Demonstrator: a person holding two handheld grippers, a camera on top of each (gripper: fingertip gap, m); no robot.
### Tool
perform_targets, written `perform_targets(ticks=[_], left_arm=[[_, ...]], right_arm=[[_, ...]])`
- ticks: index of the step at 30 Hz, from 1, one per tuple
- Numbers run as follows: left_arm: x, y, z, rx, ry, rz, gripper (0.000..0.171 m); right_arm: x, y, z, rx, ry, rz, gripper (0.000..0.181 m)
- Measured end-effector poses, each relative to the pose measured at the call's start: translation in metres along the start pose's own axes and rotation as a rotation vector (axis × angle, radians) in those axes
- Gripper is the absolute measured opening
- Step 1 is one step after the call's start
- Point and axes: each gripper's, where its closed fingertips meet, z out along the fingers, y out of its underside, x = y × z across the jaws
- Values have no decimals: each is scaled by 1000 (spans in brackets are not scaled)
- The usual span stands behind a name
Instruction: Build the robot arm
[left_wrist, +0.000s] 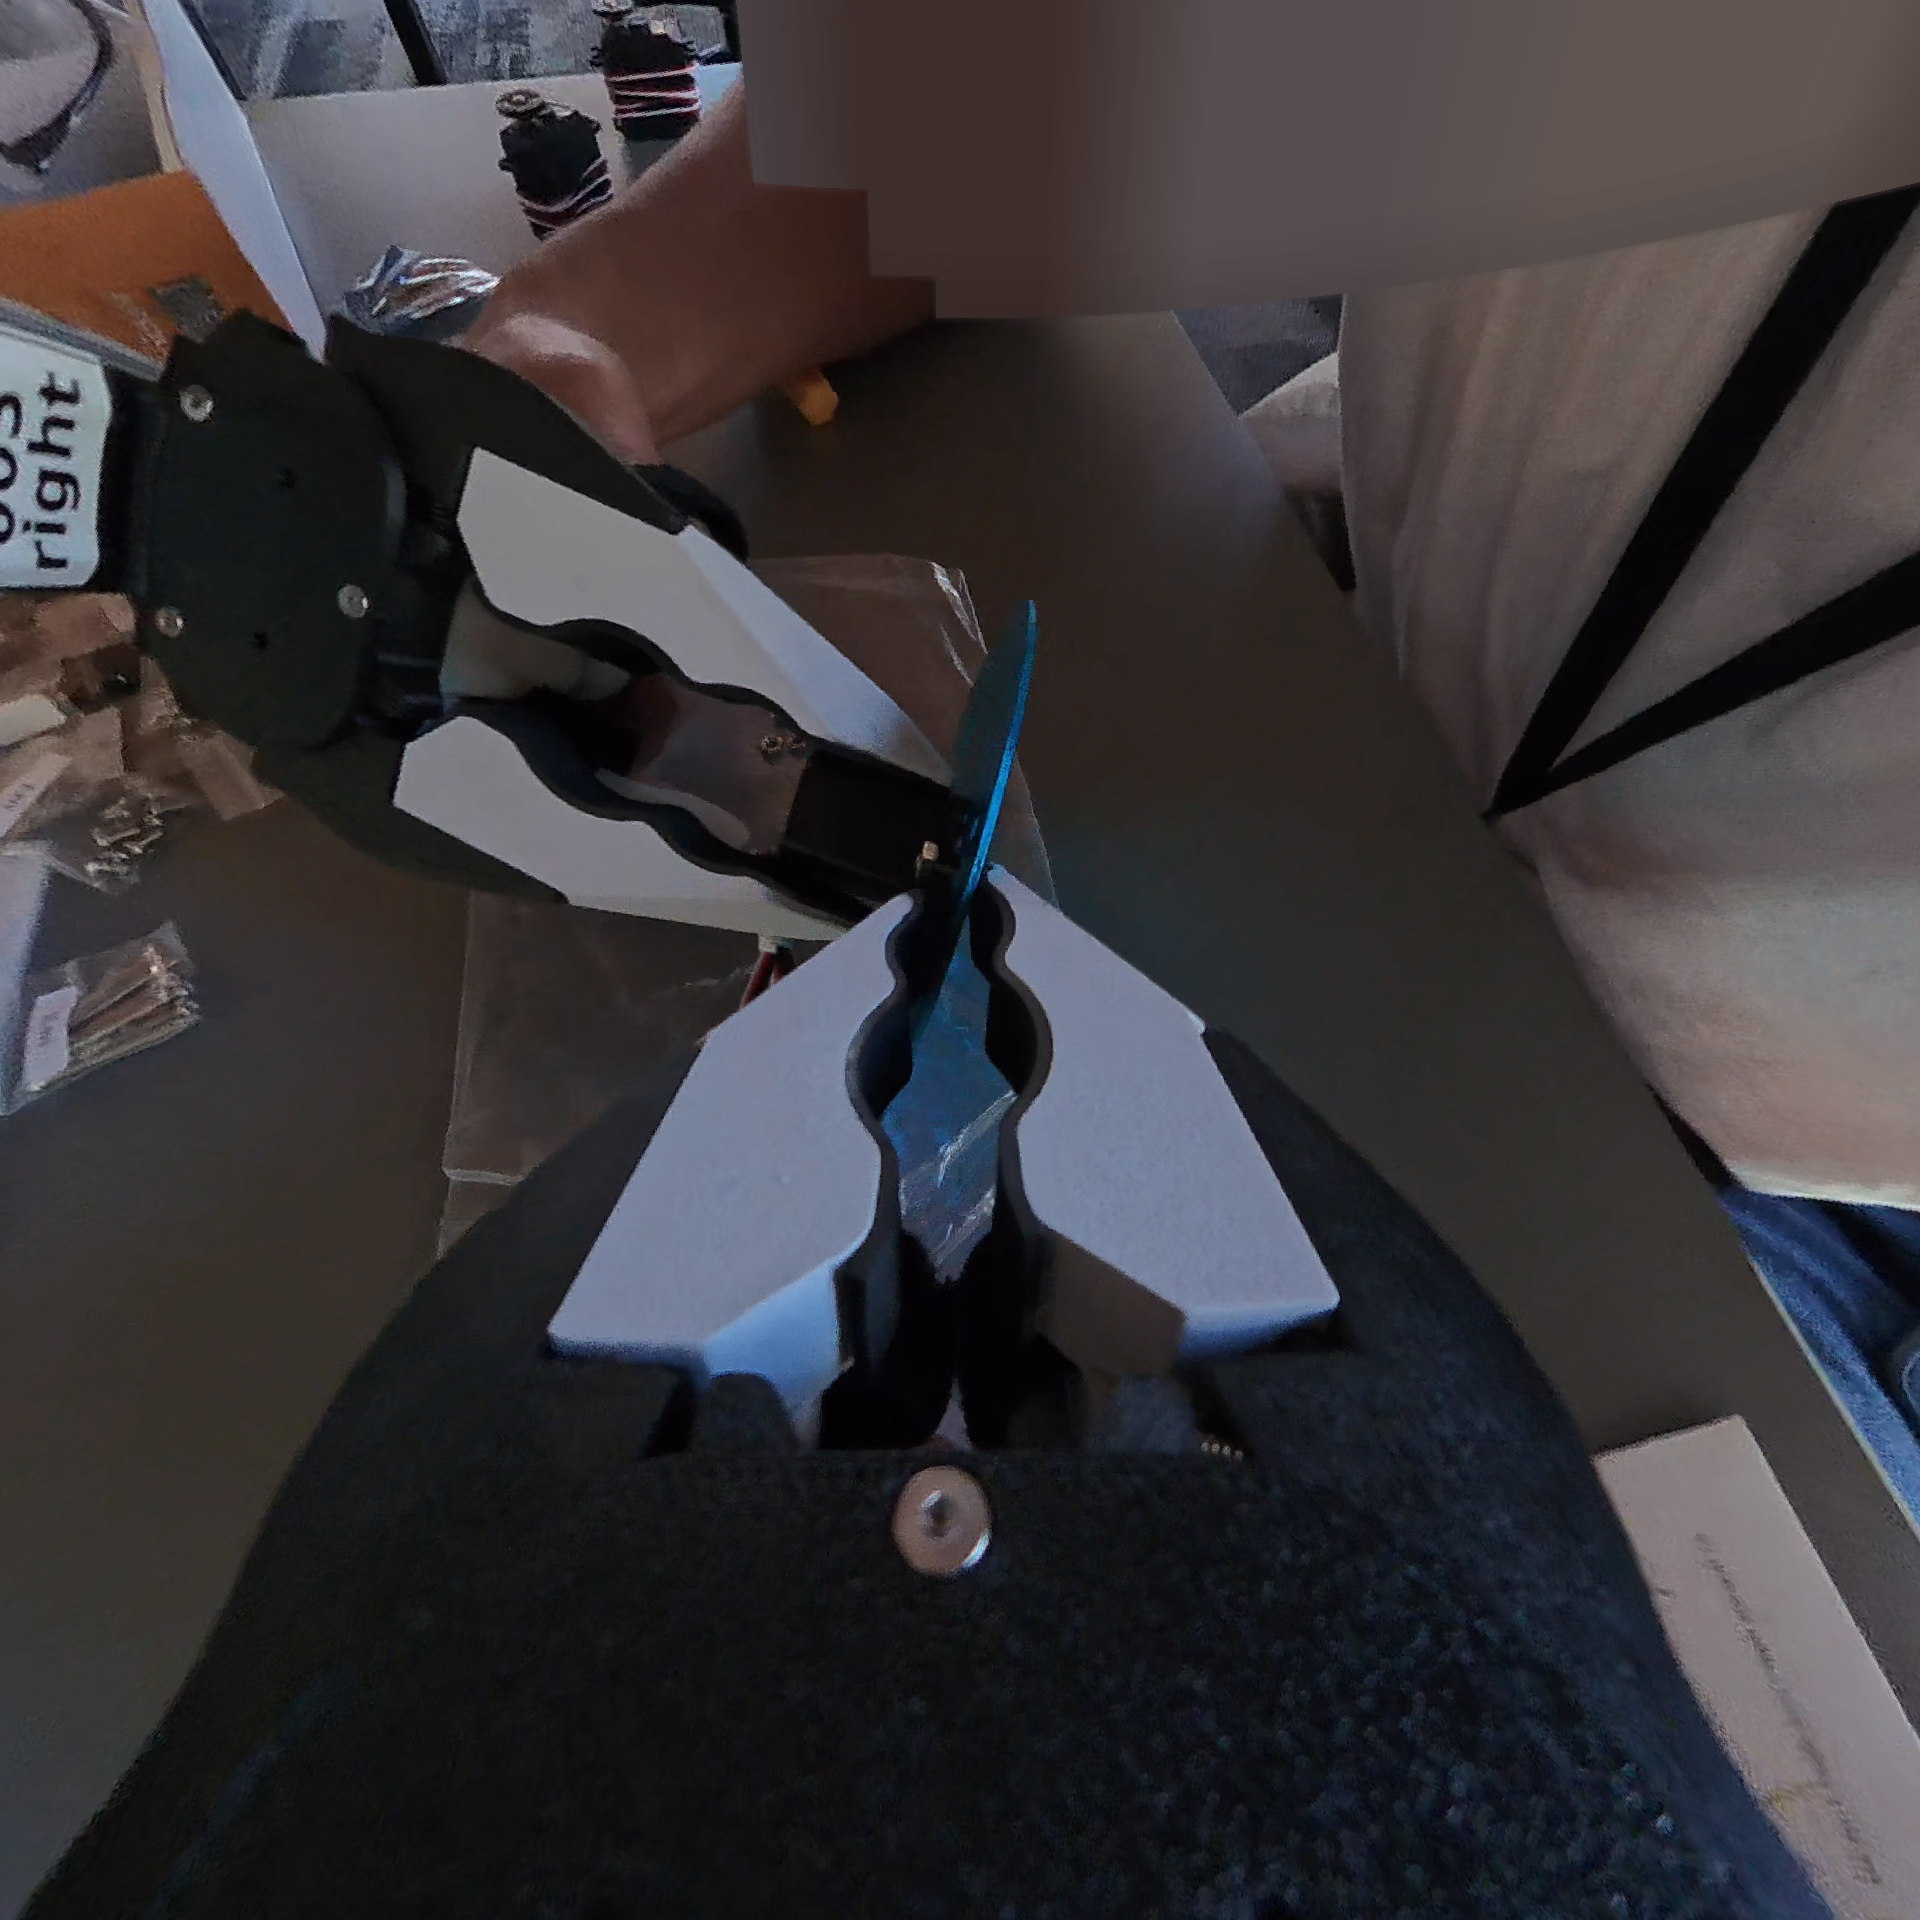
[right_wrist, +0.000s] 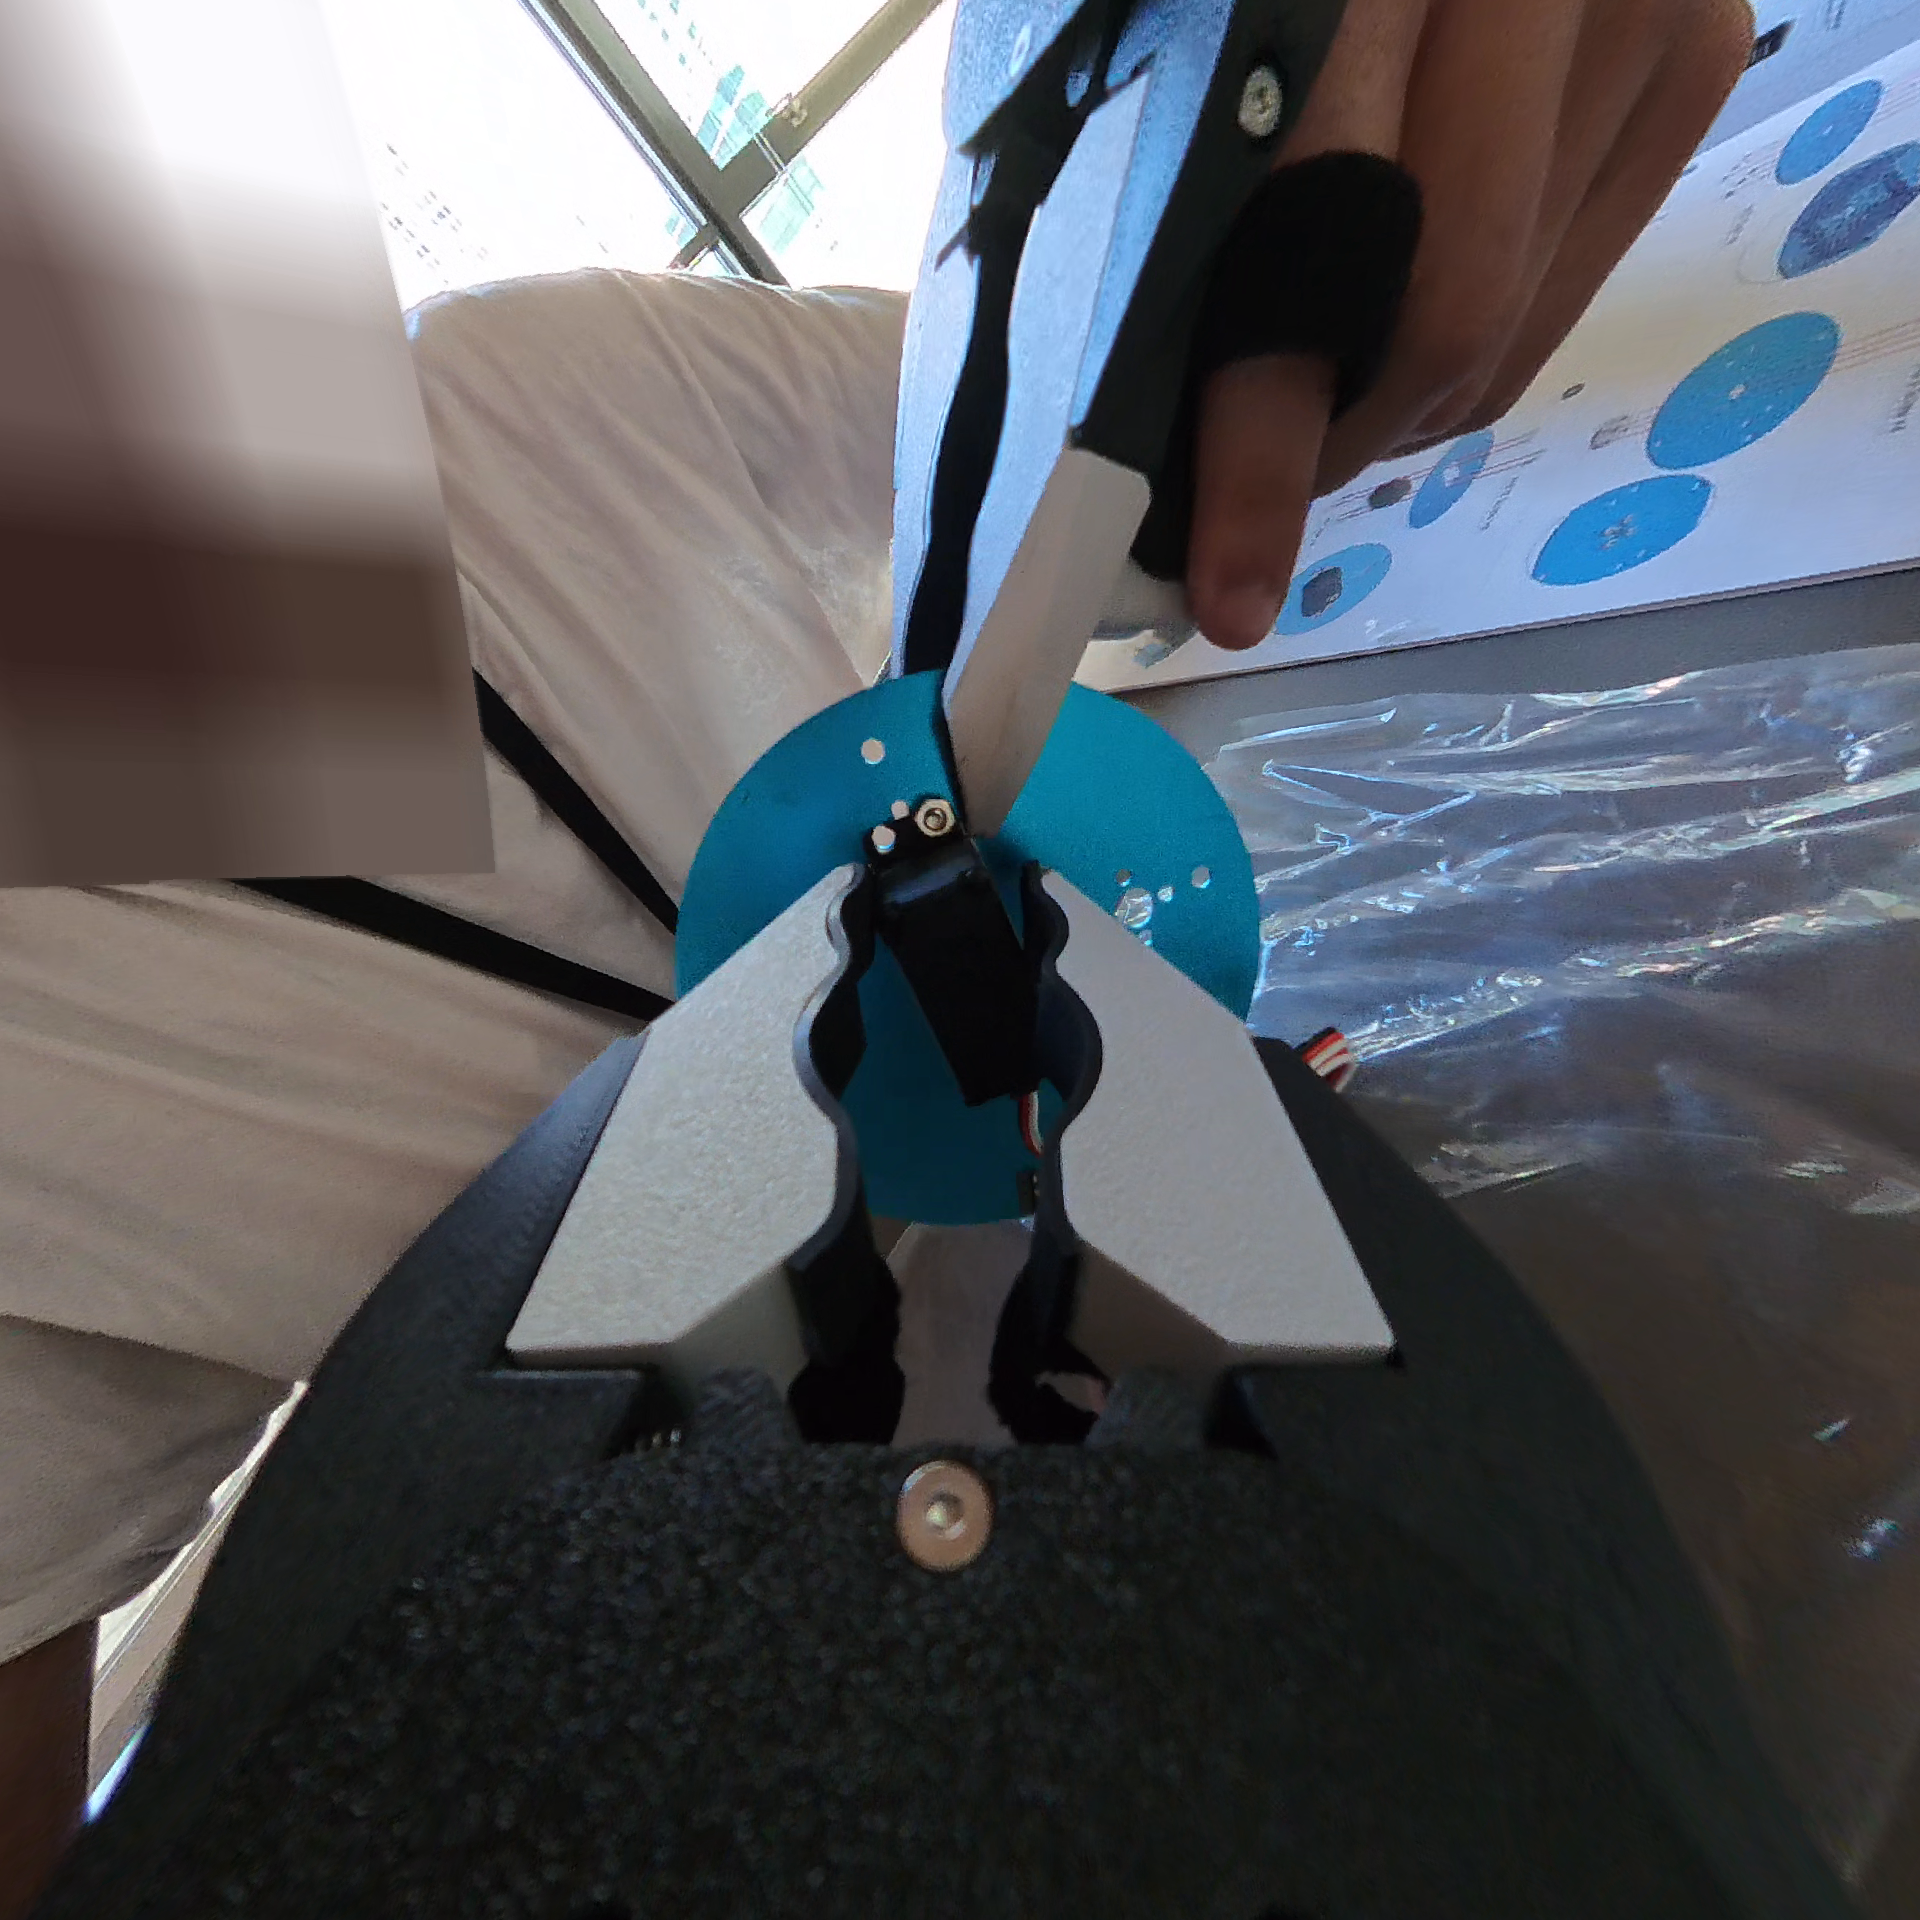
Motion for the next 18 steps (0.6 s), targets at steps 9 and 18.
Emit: perform_targets(ticks=[9, 18], left_arm=[[5, 1, 2, 9, -12, 164, 2], [8, 1, 3, 10, -17, 222, 1]], right_arm=[[-6, -15, -2, 87, -46, 26, 37], [7, -6, 6, 15, 40, 5, 41]])
